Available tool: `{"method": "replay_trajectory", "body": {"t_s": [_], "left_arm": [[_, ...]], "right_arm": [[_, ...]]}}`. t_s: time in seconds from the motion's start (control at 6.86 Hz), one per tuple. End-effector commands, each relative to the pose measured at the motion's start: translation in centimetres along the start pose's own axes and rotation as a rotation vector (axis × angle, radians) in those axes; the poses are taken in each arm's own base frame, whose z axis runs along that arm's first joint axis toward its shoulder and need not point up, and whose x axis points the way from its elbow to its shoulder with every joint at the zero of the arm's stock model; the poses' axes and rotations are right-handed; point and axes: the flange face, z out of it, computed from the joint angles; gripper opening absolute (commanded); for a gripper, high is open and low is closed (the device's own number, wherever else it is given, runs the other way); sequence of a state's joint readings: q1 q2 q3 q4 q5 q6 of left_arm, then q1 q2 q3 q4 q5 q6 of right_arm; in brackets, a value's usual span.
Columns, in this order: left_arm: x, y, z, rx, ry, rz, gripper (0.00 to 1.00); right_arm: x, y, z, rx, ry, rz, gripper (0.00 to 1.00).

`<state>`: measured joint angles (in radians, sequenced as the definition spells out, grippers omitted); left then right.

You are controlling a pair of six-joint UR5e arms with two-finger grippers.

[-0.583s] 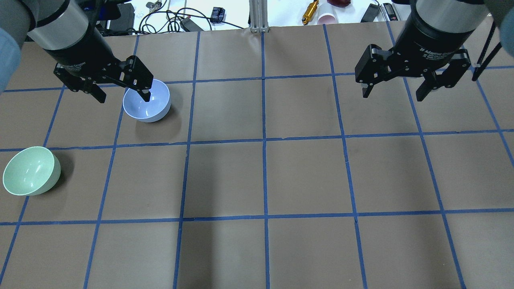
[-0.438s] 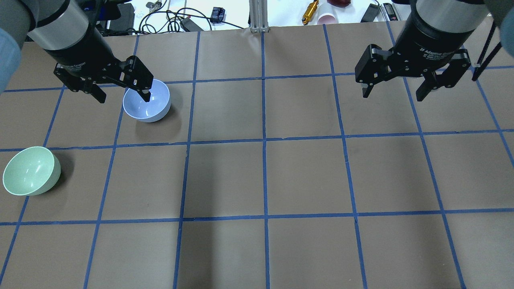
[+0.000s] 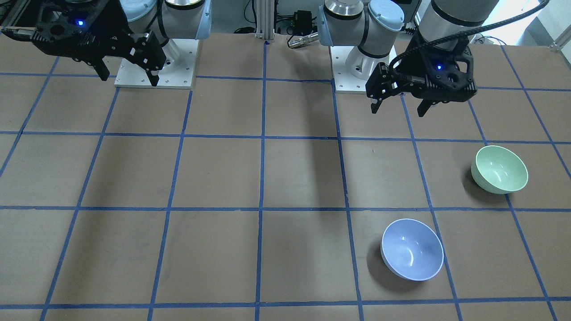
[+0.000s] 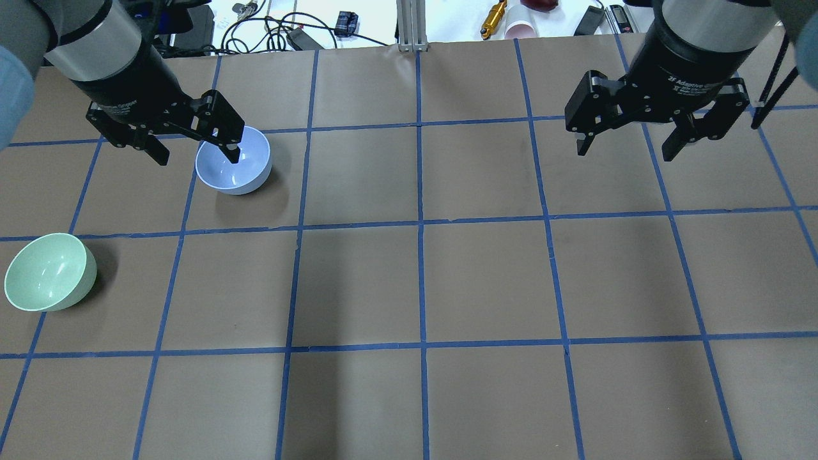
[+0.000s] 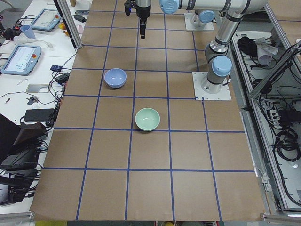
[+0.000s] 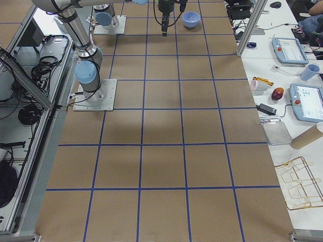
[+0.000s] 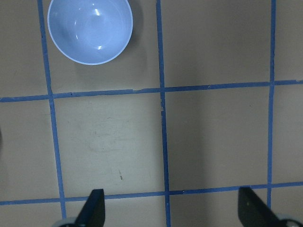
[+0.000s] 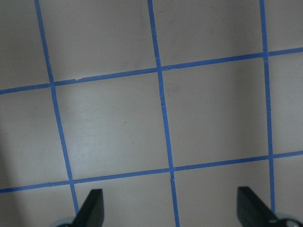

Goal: Stack green bowl on blue bowl
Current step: 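Move the left gripper away from the blue bowl toward the green bowl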

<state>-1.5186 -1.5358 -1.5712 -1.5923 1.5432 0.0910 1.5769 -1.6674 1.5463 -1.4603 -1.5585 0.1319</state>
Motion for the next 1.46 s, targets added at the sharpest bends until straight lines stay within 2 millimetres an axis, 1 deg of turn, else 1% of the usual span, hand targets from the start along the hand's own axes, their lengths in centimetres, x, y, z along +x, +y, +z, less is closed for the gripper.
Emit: {"method": "replay_trajectory", "body": {"t_s": [0.0, 0.29, 1.02, 1.17, 1.31], "left_arm": [[0.0, 0.0, 0.1, -0.002, 0.000, -0.001, 1.00], [0.0, -0.1, -0.1, 0.002, 0.000, 0.000, 1.00], [-0.2, -0.1, 0.3, -0.007, 0.001, -0.004, 1.00], [-0.3, 0.0, 0.1, -0.003, -0.004, -0.002, 1.00], [-1.6, -0.2, 0.3, -0.008, -0.007, -0.014, 1.00]], "right_arm": [[0.0, 0.0, 0.0, 0.000, 0.000, 0.000, 1.00], [0.0, 0.0, 0.0, 0.000, 0.000, 0.000, 1.00], [0.0, 0.0, 0.0, 0.000, 0.000, 0.000, 1.00], [0.0, 0.0, 0.0, 0.000, 0.000, 0.000, 1.00], [0.0, 0.0, 0.0, 0.000, 0.000, 0.000, 1.00]]}}
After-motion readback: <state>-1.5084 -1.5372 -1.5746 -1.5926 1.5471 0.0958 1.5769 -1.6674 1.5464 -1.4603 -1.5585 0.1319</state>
